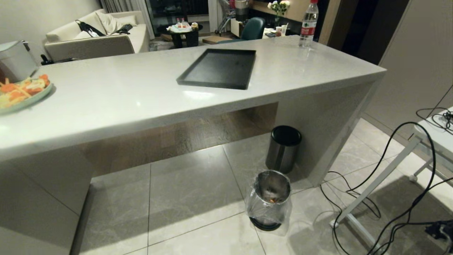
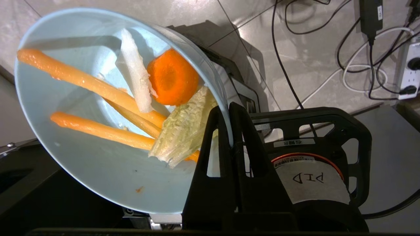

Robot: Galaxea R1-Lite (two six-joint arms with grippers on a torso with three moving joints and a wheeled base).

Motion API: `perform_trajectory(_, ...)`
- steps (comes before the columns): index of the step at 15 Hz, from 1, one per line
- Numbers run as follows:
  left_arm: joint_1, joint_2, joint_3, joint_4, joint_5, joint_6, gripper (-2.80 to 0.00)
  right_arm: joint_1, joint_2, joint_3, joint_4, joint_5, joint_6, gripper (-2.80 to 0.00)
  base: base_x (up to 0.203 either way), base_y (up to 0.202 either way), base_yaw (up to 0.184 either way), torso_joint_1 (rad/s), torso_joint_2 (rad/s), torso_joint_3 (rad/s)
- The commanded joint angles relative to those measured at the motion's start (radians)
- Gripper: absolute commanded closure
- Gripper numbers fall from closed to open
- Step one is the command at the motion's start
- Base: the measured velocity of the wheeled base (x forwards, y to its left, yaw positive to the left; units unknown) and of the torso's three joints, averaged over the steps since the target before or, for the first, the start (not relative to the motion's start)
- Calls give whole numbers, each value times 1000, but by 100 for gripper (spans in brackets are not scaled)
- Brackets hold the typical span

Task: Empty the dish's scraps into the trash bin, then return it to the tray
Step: Move the bowl over the trash can

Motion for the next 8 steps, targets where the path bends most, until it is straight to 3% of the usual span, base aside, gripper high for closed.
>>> perform_trajectory(1, 0, 1, 0, 0, 1, -1, 0, 0, 5, 3, 3, 1, 3, 0, 0, 0, 0, -93, 488, 383)
perform_trajectory(8, 0, 1, 0, 0, 1, -1, 0, 0, 3, 6, 3, 0, 3, 0, 0, 0, 0, -38, 454, 404)
